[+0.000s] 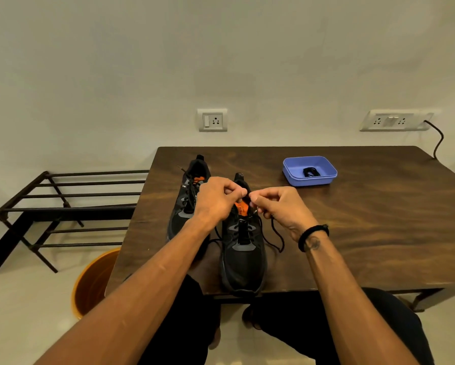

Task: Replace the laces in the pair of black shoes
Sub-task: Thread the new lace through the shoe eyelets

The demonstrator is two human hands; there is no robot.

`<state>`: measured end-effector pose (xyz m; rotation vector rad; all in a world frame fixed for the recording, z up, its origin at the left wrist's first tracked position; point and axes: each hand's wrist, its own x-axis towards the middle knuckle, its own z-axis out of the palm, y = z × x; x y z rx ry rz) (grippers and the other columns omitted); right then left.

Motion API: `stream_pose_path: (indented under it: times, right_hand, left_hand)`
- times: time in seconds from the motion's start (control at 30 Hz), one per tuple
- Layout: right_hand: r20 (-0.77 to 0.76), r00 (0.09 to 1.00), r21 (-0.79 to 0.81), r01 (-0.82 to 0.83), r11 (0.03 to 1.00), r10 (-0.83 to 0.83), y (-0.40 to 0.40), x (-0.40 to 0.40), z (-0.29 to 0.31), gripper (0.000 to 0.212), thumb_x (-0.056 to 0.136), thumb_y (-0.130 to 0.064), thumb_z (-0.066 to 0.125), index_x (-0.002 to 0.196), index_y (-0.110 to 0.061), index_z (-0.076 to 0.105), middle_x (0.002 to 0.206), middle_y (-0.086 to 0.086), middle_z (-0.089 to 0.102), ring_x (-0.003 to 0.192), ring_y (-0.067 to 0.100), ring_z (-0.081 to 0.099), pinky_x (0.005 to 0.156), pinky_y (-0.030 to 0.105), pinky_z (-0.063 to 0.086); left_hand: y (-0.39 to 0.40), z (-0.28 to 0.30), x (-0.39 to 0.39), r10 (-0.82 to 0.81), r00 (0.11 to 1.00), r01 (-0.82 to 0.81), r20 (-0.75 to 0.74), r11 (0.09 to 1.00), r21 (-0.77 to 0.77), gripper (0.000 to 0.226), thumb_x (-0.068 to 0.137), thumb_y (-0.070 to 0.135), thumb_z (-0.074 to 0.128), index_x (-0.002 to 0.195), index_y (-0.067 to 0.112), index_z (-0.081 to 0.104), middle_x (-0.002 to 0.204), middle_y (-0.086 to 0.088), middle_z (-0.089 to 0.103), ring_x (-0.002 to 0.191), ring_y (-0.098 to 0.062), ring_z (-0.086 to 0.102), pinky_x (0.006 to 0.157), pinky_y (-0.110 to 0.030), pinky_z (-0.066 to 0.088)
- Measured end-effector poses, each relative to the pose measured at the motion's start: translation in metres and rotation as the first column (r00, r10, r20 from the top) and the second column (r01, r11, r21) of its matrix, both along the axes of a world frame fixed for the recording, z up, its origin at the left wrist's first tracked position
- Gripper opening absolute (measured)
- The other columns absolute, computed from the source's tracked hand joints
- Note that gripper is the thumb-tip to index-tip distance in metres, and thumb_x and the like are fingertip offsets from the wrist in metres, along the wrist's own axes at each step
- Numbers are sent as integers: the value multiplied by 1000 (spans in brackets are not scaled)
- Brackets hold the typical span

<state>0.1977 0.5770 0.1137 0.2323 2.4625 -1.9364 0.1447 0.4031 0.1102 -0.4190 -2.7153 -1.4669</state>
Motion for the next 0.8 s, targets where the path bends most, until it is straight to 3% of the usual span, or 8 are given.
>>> stream_pose_path:
  times: [0.1, 0.23, 0.33, 0.4, 0.47, 0.57, 0.67, 0.8]
  right_hand:
    - [-105, 994, 107, 25, 994, -14, 0, -1, 0, 10, 90, -16, 80, 100, -15, 82, 87, -3, 78, 69, -4, 66, 63, 13, 49]
    - [-169, 985, 263, 64, 963, -20, -4, -6, -9, 12, 88, -22, 81, 100, -23, 82, 92, -9, 78, 90, 2, 72, 84, 25, 57]
    - [-194, 980, 230, 89, 969, -44, -7, -7, -13, 6, 90, -23, 79, 96, -22, 82, 87, -9, 77, 84, 0, 70, 79, 23, 55]
    - [-200, 977, 225, 124, 966, -79, -9, -8, -14, 4, 92, -21, 77, 93, -20, 80, 81, -11, 74, 73, -7, 65, 70, 13, 48]
    - [-193, 976, 341, 165, 925, -103, -11, -12, -19, 6, 93, -20, 75, 90, -20, 80, 82, -13, 73, 73, -7, 64, 66, 9, 43]
    - [-171, 983, 580, 153, 800, -64, -18, -21, -28, 11, 93, -16, 71, 87, -20, 79, 88, -6, 74, 82, 4, 65, 75, 21, 54]
    - [-147, 989, 695, 93, 713, 14, -25, -29, -39, 9, 93, -17, 71, 89, -18, 79, 93, 2, 73, 88, 16, 68, 81, 38, 59]
    - [-133, 989, 669, 47, 741, 57, -28, -36, -48, 9, 94, -19, 72, 89, -21, 79, 99, 2, 71, 91, 16, 68, 80, 35, 58]
  left_hand:
    - [0, 1, 2, -18, 999, 16, 31, 998, 63, 10, 90, 31, 79, 93, 22, 82, 76, 8, 77, 76, -2, 74, 79, -27, 61]
    - [0, 0, -1, -20, 996, 11, 88, 995, 102, 10, 89, 32, 80, 95, 24, 83, 81, 9, 79, 83, -3, 74, 82, -30, 62]
    - [-1, 0, -2, -2, 997, -6, 72, 995, 103, 12, 89, 33, 80, 95, 24, 83, 83, 9, 78, 80, -1, 72, 78, -25, 60]
    - [-2, -2, -2, 49, 998, -51, 51, 997, 58, 12, 91, 36, 76, 87, 26, 81, 78, 11, 77, 72, 2, 69, 74, -23, 56]
    - [-7, -6, -4, 144, 988, -141, 51, 989, -50, 21, 93, 32, 74, 71, 32, 75, 74, 12, 74, 75, -3, 69, 77, -28, 56]
    - [-15, -11, -6, 221, 970, -195, 104, 958, -212, 32, 88, 16, 68, 59, 31, 69, 80, 9, 75, 82, -13, 71, 77, -29, 57]
    - [-17, -12, -4, 199, 961, -136, 193, 945, -298, 22, 88, 24, 77, 69, 33, 71, 89, 8, 75, 87, -13, 70, 82, -33, 59]
    - [-15, -13, -1, 176, 940, -76, 292, 943, -324, 18, 80, 33, 87, 72, 35, 72, 93, 6, 76, 90, -13, 69, 87, -36, 59]
